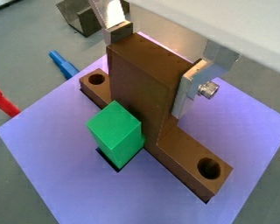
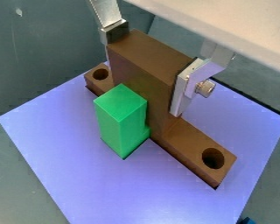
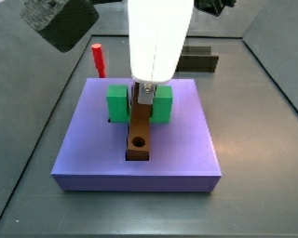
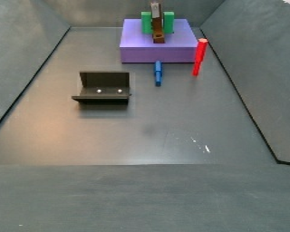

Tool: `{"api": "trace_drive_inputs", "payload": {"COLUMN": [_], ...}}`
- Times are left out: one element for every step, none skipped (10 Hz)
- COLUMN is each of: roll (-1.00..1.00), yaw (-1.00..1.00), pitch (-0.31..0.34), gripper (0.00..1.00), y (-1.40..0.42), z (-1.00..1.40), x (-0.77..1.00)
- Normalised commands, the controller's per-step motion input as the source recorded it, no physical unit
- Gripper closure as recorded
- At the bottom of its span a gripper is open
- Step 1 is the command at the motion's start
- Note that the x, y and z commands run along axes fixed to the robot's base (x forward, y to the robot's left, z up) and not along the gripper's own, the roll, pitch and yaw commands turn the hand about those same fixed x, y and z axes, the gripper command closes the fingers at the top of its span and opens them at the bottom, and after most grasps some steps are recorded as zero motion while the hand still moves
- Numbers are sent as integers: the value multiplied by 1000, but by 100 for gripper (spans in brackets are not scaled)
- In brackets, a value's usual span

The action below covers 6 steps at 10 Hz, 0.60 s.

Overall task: Pick up the brown object. Move up. Place the brown object on the fixture. Regrasp the brown object. Move to above the board. Insert the brown object.
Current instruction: Insert the brown object.

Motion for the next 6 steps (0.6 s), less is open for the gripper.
{"api": "trace_drive_inputs", "payload": {"roll": [16,64,97,83,0,0], "yaw": [0,-6,0,0,0,0], "pitch": [-163,-141,-219,-181,-26,0], "gripper": [100,100,100,100,100,100], "y": [0,0,0,0,0,0], "z": [-260,-351,-497,-477,0,0], "x": [0,0,-109,-134,0,0]}}
